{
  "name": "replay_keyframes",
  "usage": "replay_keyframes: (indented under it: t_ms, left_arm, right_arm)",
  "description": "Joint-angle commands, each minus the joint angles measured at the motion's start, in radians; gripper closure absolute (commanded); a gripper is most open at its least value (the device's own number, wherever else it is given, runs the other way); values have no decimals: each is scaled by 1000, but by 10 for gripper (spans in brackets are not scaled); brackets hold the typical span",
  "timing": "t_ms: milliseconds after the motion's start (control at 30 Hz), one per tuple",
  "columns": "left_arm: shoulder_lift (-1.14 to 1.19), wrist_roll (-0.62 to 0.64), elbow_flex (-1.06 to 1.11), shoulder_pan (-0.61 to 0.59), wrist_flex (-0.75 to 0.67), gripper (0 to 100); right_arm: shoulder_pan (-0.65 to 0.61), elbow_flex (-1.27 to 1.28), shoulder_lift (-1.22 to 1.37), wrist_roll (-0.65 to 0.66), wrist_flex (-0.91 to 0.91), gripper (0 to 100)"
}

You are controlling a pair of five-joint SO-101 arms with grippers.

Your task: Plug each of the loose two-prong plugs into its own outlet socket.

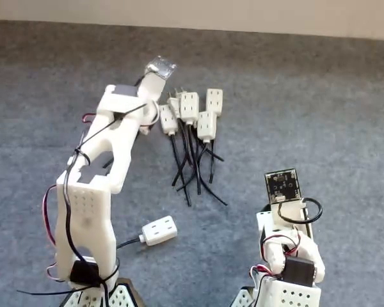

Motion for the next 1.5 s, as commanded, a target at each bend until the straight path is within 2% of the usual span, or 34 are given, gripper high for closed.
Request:
replay_keyframes:
  t_ms: [0, 200, 300, 400, 500, 633, 700, 800, 1000, 1133, 1367, 1467]
  left_arm:
    - [-130, -2, -162, -45, 187, 996]
    - [-243, -54, -228, 2, 388, 996]
    - [-280, -86, -220, 81, 506, 996]
    - [-329, -101, -173, 200, 583, 996]
    - [-429, -100, -107, 303, 592, 996]
    - [-579, -98, 59, 453, 588, 996]
    - [-644, -98, 179, 533, 528, 996]
    - [-727, -103, 380, 633, 394, 996]
    - [-817, -104, 711, 725, 92, 996]
    - [-825, -100, 831, 797, -15, 996]
    - [-825, -97, 960, 900, -84, 992]
    - [-834, -54, 998, 924, -97, 893]
  right_arm:
    - [2, 153, -10, 3, 1, 990]
    - [5, 153, -10, 3, -1, 990]
    - [35, 153, -10, 3, -4, 990]
    - [191, 113, -10, 3, -19, 991]
    - [357, 16, -10, 14, 91, 991]
    - [515, -38, -10, 152, 119, 991]
    - [567, -53, -10, 189, 119, 991]
    - [674, -125, -10, 153, 114, 991]
    - [852, -222, -10, 68, 124, 991]
    - [832, -222, -10, 35, 124, 991]
    - [723, -189, -10, 9, 130, 991]
    - [716, -188, -10, 9, 130, 991]
